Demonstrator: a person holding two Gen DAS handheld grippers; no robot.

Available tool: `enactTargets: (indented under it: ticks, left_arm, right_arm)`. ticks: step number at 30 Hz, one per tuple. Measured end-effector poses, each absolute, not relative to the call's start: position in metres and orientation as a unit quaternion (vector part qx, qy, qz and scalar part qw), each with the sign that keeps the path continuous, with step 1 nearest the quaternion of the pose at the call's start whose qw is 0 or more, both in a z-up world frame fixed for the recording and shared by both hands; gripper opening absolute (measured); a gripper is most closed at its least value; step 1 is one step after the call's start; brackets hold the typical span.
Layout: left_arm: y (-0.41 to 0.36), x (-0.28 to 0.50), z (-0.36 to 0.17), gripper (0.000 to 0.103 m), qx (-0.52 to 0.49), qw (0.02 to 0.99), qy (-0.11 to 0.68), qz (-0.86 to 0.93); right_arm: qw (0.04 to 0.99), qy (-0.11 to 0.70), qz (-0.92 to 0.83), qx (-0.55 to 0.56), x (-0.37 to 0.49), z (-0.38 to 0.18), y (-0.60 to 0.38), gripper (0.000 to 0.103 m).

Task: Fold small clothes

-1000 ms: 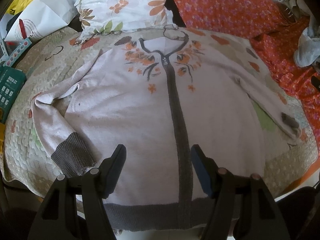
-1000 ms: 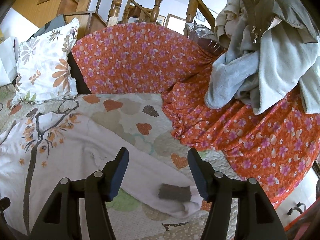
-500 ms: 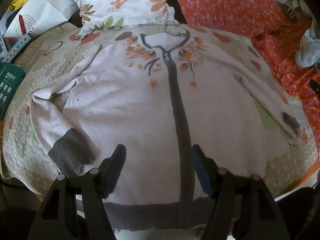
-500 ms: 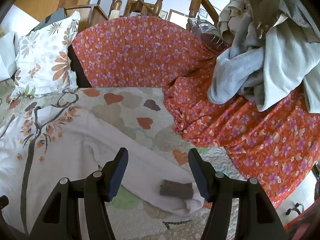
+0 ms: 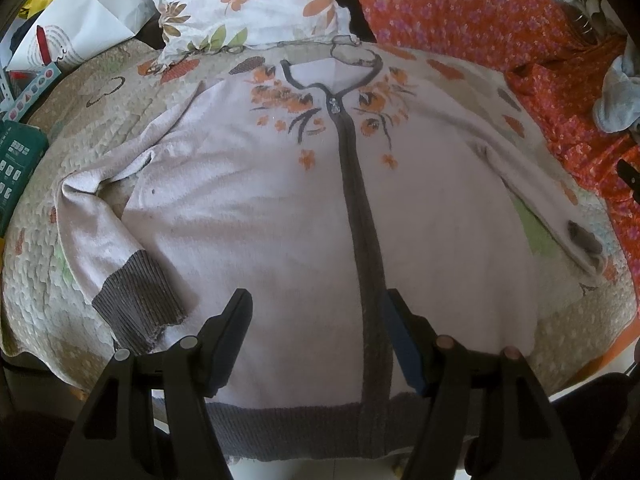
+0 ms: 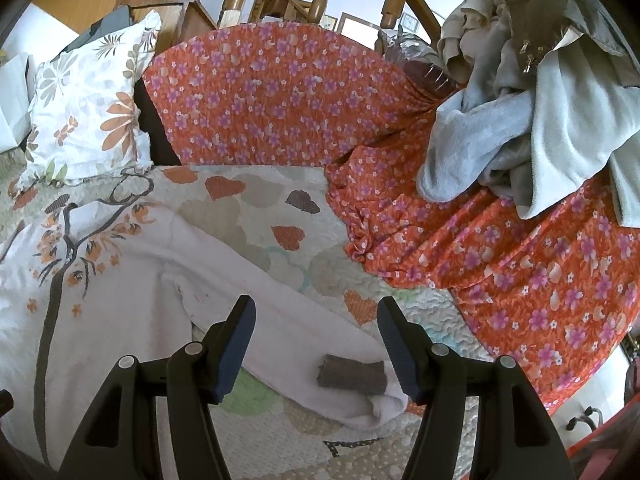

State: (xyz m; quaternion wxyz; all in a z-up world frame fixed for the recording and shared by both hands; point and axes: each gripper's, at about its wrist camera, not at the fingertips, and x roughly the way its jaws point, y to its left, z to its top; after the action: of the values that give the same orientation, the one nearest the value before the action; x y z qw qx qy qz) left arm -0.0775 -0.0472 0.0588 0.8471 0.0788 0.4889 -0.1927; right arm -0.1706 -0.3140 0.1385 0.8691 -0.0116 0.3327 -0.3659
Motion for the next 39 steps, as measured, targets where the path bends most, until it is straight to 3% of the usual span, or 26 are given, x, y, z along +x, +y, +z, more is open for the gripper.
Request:
enactTargets:
  ticks: [12, 39]
  left_arm:
    - [-0.049, -0.077, 0.055, 0.066, 0.079, 0.845, 0.492, -0.193]
    - [-0.05, -0.071, 0.047, 0.066, 0.076, 0.839, 0.503, -0.194]
  right_arm:
    - [0.856, 0.372, -0.358, 0.011, -0.165, 0.122, -0.325, 0.073]
    - [0.854, 0.379, -0.356, 0.01, -0.16, 0.114, -0.326, 0.076]
